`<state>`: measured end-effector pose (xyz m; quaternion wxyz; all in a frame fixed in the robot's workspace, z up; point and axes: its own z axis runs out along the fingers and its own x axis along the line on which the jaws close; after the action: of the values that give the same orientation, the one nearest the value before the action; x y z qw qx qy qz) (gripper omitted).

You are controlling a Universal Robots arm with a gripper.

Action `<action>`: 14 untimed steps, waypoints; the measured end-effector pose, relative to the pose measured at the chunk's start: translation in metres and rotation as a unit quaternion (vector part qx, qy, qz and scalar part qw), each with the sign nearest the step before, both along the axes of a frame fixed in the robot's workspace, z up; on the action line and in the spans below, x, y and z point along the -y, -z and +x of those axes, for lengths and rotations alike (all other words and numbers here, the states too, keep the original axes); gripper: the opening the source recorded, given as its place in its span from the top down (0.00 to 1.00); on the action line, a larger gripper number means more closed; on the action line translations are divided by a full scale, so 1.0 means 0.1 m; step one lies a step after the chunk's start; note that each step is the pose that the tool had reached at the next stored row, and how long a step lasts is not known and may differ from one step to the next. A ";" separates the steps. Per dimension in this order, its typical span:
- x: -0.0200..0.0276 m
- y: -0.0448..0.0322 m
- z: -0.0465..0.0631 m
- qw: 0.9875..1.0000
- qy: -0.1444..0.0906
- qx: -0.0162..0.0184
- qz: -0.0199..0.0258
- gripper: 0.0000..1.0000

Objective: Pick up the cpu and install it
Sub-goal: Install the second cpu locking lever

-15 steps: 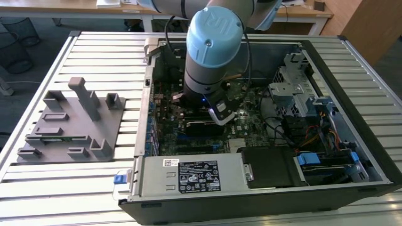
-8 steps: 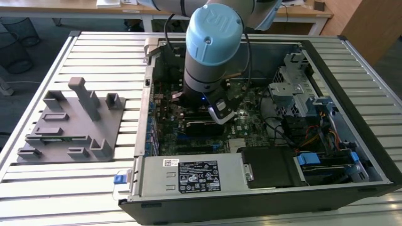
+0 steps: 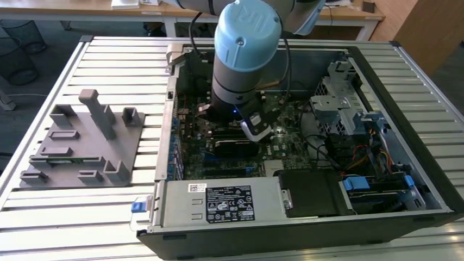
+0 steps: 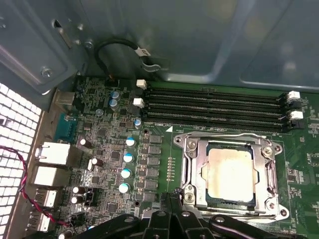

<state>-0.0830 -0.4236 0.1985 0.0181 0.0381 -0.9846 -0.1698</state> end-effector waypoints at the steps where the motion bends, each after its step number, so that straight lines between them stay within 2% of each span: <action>1: 0.000 -0.015 0.00 1.000 0.000 0.000 0.000 0.89; 7: 0.000 -0.095 0.00 1.000 0.000 0.000 0.001 0.89; 14: 0.000 -0.229 0.00 1.000 0.000 0.000 0.001 0.89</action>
<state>-0.0830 -0.4236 0.2214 0.0181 0.0382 -0.9844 -0.1710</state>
